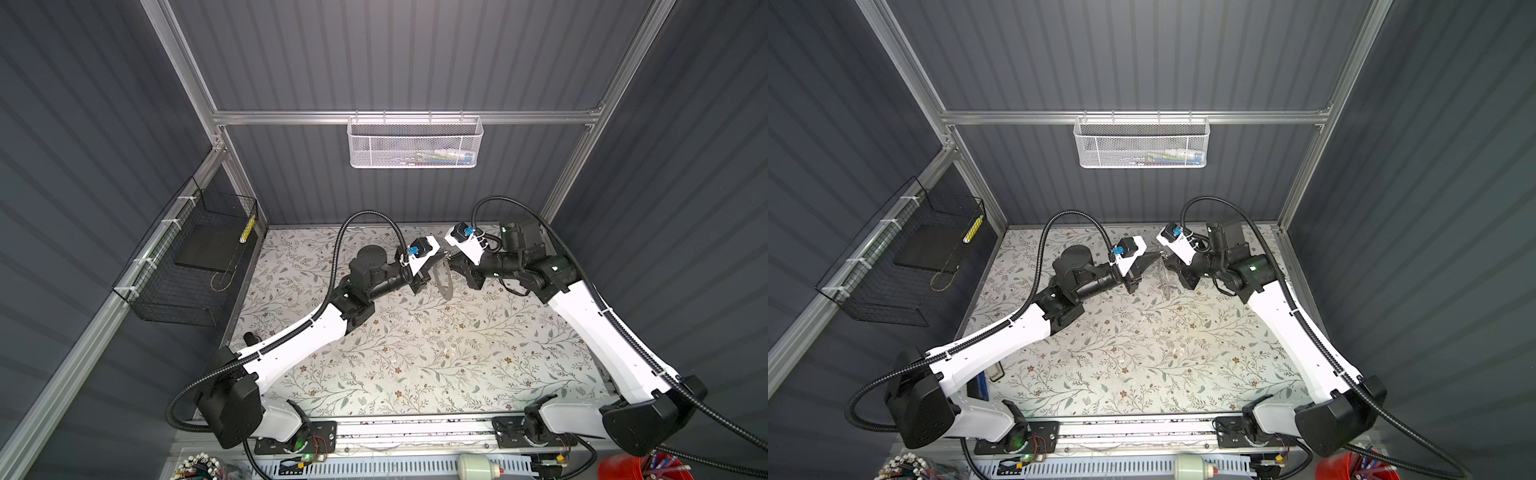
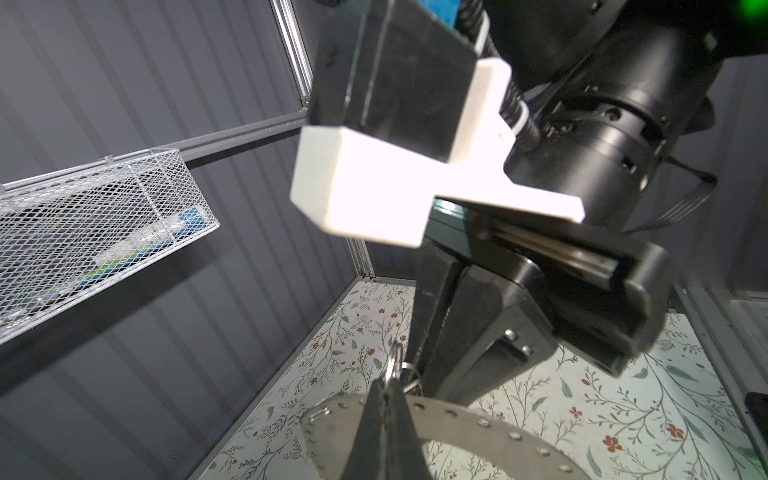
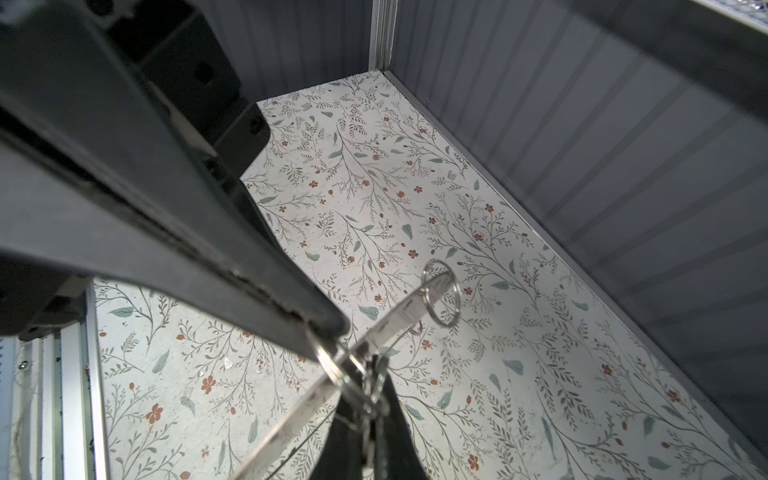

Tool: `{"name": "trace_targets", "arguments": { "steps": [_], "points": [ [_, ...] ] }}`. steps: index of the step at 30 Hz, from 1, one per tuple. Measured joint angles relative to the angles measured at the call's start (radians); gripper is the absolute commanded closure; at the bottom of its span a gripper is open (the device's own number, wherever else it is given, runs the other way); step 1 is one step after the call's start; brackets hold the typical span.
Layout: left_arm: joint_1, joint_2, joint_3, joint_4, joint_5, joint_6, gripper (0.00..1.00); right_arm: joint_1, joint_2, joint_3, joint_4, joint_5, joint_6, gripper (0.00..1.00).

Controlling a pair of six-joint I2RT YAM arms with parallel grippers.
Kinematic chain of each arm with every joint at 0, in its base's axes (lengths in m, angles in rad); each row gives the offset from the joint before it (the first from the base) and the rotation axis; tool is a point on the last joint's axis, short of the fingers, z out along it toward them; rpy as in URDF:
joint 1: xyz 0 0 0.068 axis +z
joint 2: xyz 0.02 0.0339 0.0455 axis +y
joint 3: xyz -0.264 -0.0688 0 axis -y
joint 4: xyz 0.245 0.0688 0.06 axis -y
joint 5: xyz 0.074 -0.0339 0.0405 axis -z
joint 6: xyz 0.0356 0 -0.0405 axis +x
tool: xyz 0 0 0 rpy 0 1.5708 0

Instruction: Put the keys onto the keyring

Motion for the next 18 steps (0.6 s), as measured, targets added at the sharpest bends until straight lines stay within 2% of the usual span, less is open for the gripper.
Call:
{"name": "trace_targets", "arguments": {
  "steps": [11,18],
  "points": [
    [0.000,0.000,0.000,-0.015,-0.003,0.003,1.00,0.109,-0.016,-0.002,0.005,0.251,-0.092,1.00],
    [0.000,0.000,0.000,0.004,-0.002,-0.002,1.00,0.161,-0.065,-0.065,0.091,0.364,-0.139,1.00]
  ]
}}
